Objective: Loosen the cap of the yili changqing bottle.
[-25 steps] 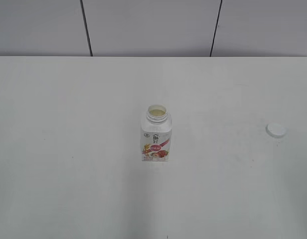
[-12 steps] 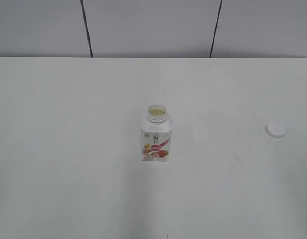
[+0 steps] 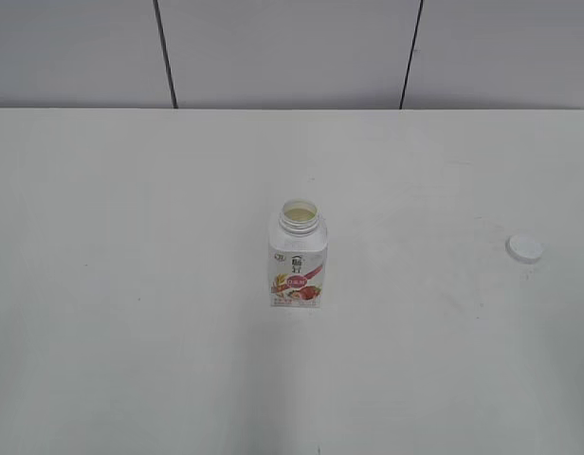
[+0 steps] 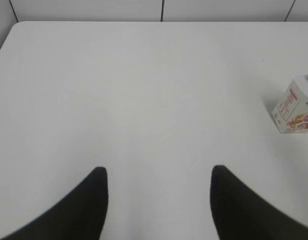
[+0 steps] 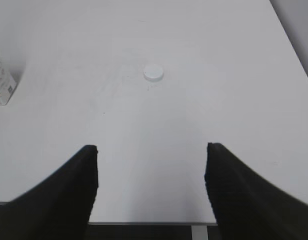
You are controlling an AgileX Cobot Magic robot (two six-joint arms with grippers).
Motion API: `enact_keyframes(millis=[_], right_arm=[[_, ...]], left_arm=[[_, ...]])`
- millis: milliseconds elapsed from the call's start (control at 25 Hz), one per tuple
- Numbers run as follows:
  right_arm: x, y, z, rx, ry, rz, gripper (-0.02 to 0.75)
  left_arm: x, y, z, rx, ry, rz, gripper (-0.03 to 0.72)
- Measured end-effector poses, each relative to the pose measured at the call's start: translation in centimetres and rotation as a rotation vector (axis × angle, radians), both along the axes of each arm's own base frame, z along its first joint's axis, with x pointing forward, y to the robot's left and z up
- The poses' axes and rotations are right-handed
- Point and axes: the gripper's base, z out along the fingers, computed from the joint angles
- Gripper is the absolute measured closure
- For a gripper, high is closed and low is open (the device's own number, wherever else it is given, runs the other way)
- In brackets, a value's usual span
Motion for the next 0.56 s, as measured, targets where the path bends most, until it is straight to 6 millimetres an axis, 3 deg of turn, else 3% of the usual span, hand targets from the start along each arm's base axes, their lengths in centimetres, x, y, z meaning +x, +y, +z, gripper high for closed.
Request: enact_keyframes(millis=[560], right_arm=[[-0.04, -0.17, -0.02, -0.016, 0.001, 0.024, 0.205]], left_arm=[[0.0, -0.09, 0.01, -0.009, -0.001, -0.006, 0.304]])
